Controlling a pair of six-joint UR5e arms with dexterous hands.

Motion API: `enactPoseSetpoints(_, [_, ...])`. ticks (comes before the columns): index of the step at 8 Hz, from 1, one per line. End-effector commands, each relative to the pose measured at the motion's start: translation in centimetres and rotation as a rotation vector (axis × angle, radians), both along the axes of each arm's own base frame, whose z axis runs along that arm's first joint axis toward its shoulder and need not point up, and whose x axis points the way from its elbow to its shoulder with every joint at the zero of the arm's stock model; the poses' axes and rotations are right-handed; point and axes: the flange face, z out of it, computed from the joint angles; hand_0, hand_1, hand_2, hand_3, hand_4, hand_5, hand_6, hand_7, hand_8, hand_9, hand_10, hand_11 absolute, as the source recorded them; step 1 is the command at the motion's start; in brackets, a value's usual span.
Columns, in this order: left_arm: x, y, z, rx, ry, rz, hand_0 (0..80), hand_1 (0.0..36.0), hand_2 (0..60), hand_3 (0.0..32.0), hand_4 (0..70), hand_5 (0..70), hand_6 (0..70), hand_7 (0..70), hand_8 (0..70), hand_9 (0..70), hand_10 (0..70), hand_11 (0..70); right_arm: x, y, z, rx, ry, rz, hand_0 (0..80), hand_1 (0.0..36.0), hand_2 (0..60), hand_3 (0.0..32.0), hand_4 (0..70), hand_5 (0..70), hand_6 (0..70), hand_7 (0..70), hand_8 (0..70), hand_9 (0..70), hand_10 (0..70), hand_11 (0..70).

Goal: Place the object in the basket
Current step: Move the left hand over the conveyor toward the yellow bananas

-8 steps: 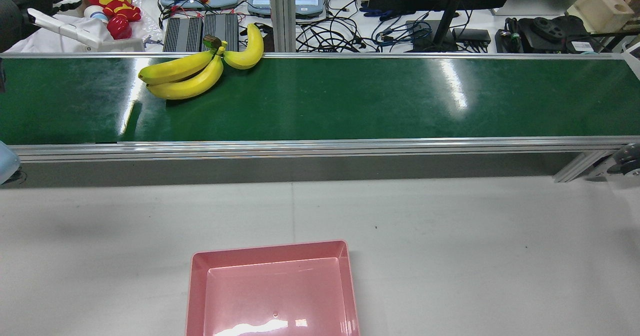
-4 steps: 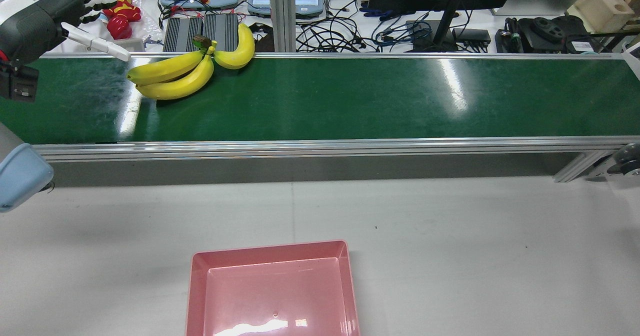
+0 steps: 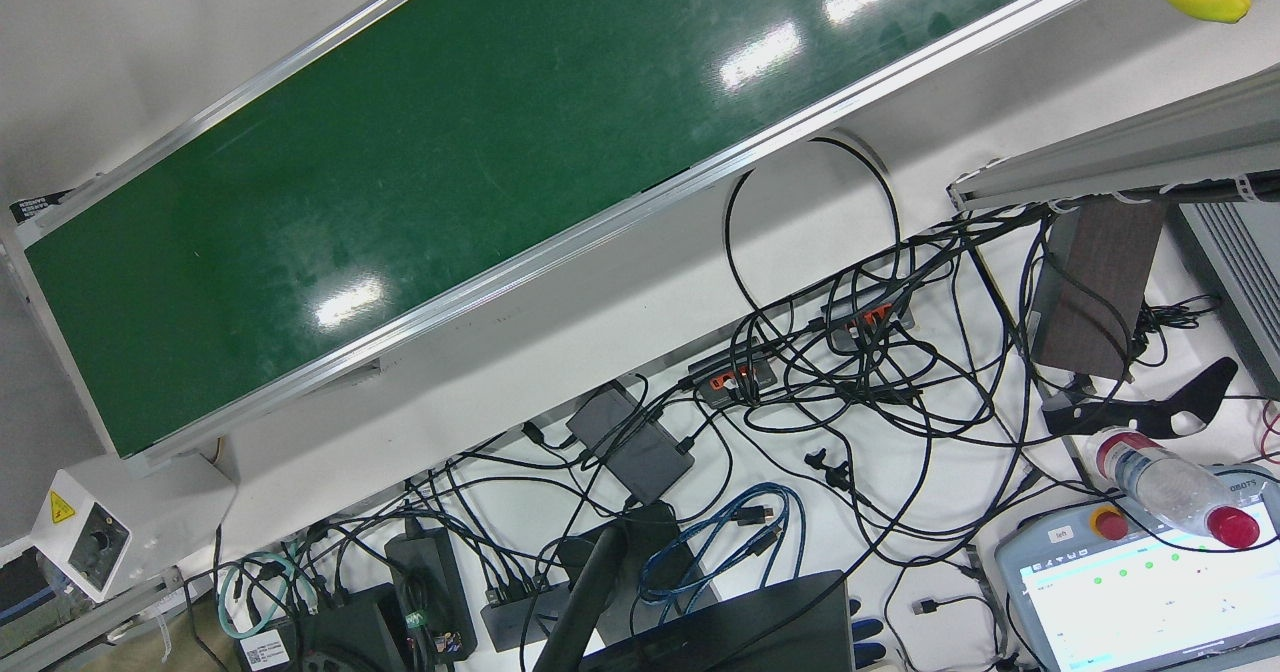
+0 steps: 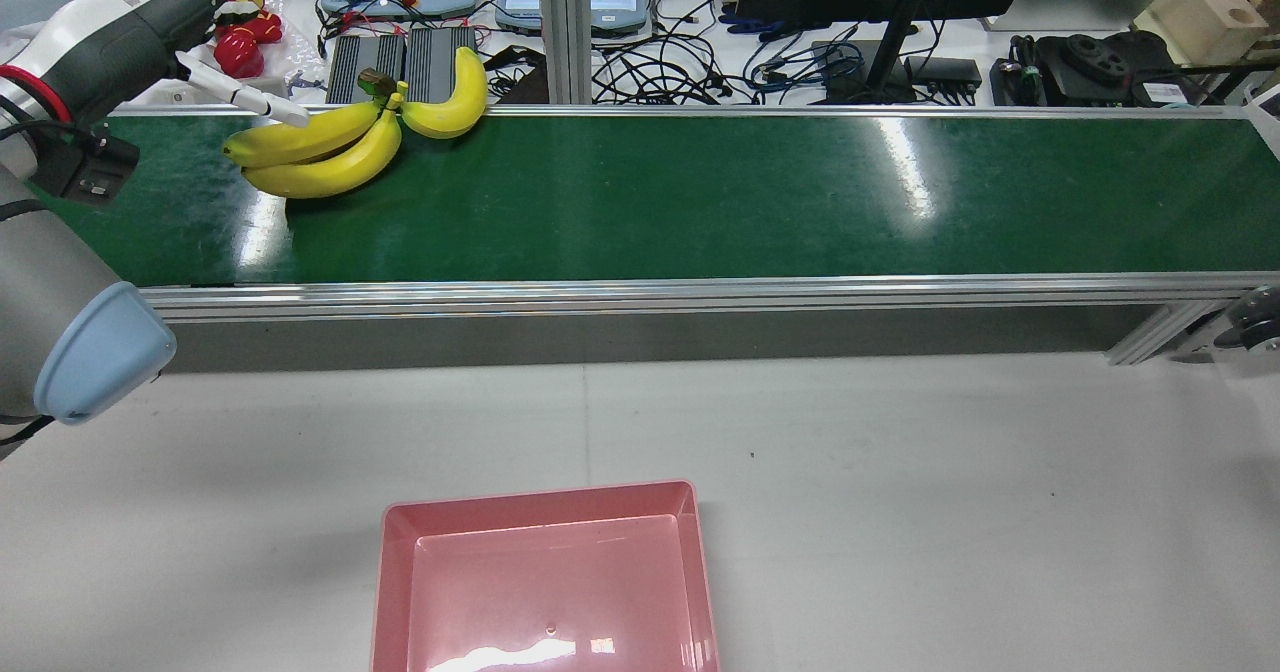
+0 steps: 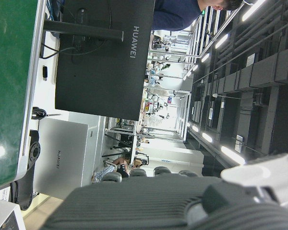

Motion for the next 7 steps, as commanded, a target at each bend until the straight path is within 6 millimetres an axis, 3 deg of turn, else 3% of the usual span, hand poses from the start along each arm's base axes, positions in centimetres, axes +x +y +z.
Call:
enactPoseSetpoints(1, [3.2,1.0,0.0,-0.012,-0.013,0.016,59.7,24.9,15.0,15.4,1.7,21.0,0.0,6.3,10.3,9.1,2.4,6.2,0.0,0.0,0.0,0.000,0.000,0.000,0.0,0.0,0.0,0.0,0.0,0.0,0.0,0.0,0.0,0.0,0.0,0.0])
enactPoseSetpoints(4, [3.8,0.9,0.2,-0.009,-0.037,-0.005,59.4,26.5,22.2,13.4,3.9,22.5,0.4,6.7,10.0,9.5,3.1,7.2,0.0,0.0,0.0,0.000,0.000,0.000,0.0,0.0,0.0,0.0,0.0,0.0,0.0,0.0,0.0,0.0,0.0,0.0])
enactPoseSetpoints(7, [4.8,-0.7,2.4,-0.028,-0.084,-0.008,58.0,26.3,24.7,14.0,2.2,23.4,0.7,6.8,10.2,9.8,2.9,6.8,0.0,0.0,0.0,0.000,0.000,0.000,0.0,0.0,0.0,0.0,0.0,0.0,0.0,0.0,0.0,0.0,0.0,0.0])
